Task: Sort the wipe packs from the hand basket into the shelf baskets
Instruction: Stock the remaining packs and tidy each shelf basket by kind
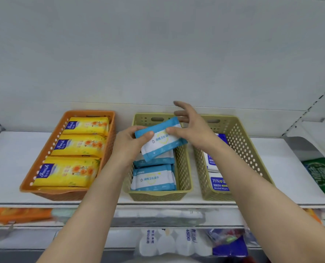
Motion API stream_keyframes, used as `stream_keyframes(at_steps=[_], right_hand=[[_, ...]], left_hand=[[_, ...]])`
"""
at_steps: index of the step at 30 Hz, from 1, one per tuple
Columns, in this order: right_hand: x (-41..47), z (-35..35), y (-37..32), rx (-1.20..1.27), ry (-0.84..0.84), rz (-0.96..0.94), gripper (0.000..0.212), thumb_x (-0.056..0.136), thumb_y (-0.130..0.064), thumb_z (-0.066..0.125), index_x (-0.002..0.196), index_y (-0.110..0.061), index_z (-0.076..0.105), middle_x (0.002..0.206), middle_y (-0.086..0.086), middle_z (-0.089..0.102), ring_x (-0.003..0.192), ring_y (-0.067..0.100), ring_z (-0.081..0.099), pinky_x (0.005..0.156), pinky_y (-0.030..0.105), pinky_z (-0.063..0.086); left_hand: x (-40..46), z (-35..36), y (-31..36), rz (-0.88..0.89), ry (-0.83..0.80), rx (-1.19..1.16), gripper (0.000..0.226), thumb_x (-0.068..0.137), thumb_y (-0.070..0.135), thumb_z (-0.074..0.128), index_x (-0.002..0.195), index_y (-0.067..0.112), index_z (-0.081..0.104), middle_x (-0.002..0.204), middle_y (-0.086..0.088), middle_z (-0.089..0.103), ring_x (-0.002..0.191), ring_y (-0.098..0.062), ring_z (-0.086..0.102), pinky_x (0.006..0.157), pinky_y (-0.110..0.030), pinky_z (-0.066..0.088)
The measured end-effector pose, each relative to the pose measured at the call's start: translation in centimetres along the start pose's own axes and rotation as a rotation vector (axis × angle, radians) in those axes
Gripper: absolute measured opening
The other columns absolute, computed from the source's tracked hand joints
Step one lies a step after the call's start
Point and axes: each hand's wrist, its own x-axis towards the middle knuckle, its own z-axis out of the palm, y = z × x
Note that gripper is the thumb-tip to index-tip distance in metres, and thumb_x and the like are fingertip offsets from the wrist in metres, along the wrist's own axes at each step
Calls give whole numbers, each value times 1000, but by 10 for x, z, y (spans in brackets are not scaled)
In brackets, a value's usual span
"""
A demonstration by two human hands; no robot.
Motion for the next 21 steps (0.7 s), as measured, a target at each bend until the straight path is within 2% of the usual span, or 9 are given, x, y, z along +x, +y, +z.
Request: stream_keyframes(at_steps=[2,4,6,8,11,14,16,18,21], right_hand=[[1,4,-9,-127,-158,-44,52,75,-35,82,122,-40,61,112,-19,65,104,-1,61,93,31,53],[0,13,-12,-209,-199,0,31,74,-36,82,103,-35,69,98,-15,70,92,5,66,88,38,56],[-1,19,-7,-243,-117,58,29,74,-35,83,100,-28,71,96,-8,70,87,11,67,85,38,56],[-6,22,1,-255,-49,151,34,75,-35,84,104,-23,70,102,-2,70,92,16,66,85,34,55],[-22,32,10,-315,-78,233,34,72,-39,85,99,-26,70,99,-8,69,88,11,65,76,27,53],[-37,52,12,-354,-161,247,32,69,-39,86,93,-35,66,91,-15,62,80,2,60,62,18,43],[-45,65,14,-374,-238,252,31,71,-37,85,95,-38,65,92,-19,58,84,2,59,66,17,42],[-49,74,17,-442,-283,233,32,75,-34,83,103,-37,67,101,-18,59,98,8,59,79,22,45],[-53,83,18,-614,-270,205,39,80,-34,78,118,-32,68,117,-4,60,111,16,55,94,30,44]], left_hand=[[2,-7,1,28,-60,32,15,78,26,80,91,23,74,84,2,76,78,-14,72,66,-30,57],[3,-12,-4,64,-50,93,13,80,26,79,91,25,73,86,4,76,82,-14,72,65,-26,57],[3,-19,-14,142,43,311,24,84,28,74,107,27,68,105,12,70,95,-7,67,69,-18,52],[-1,-28,-28,193,104,483,41,89,30,67,128,25,57,122,15,58,110,-4,54,82,-21,47],[-15,-31,-49,135,-8,416,45,94,31,59,136,31,44,129,13,53,112,-4,54,84,-27,52],[-23,-30,-65,122,-43,337,47,100,29,50,145,31,35,128,17,49,103,8,55,71,-8,48],[-23,-31,-66,82,-3,288,41,102,28,45,142,31,39,121,20,48,88,22,53,57,0,42],[-20,-33,-68,81,11,264,35,102,26,43,137,31,46,115,19,53,85,28,50,56,2,40],[-19,-34,-69,83,2,252,33,103,25,41,134,34,49,116,17,59,89,20,55,61,-4,45]])
